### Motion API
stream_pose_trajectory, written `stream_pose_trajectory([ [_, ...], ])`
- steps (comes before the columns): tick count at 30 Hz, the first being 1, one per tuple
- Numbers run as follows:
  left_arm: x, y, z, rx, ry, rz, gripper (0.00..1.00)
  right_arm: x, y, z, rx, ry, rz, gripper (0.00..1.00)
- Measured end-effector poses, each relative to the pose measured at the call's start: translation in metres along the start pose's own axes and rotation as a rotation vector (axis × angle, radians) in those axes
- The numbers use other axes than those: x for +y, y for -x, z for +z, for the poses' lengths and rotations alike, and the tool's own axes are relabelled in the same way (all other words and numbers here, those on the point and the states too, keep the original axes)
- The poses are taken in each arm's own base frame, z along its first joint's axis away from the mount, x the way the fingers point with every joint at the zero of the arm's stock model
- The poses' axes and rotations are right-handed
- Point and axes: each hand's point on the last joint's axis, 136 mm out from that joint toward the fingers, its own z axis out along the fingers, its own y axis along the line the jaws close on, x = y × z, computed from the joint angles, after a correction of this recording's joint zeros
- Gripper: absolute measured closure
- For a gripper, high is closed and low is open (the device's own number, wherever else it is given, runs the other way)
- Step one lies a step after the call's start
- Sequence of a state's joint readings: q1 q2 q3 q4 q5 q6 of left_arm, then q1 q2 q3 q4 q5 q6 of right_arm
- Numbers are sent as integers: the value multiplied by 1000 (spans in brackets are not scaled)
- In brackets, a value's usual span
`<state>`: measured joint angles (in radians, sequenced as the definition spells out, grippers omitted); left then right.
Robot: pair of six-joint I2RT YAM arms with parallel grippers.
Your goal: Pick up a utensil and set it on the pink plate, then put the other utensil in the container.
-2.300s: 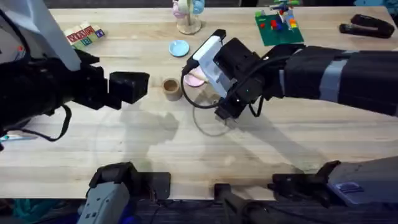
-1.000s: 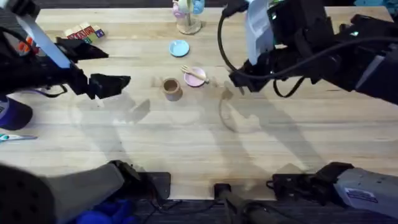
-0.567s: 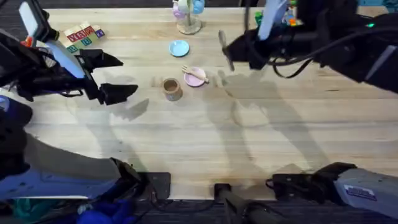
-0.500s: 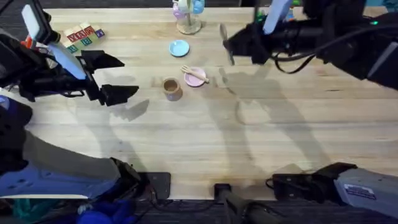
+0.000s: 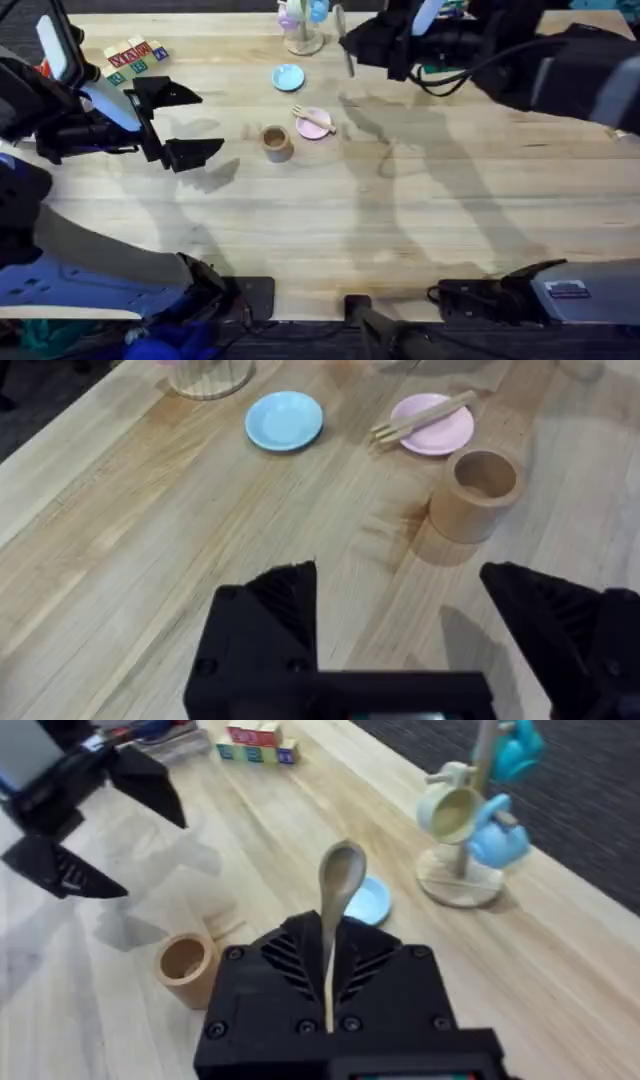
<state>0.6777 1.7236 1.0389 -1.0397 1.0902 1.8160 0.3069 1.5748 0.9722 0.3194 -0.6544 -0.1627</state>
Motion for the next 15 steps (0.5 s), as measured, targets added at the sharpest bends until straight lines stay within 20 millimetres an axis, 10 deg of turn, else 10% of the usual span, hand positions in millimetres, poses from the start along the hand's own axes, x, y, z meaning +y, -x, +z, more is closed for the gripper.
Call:
stream_pose_trajectory([
  [15, -8, -25, 21, -62, -82, -75, 8, 3, -6, 34, -152, 177, 2, 967],
])
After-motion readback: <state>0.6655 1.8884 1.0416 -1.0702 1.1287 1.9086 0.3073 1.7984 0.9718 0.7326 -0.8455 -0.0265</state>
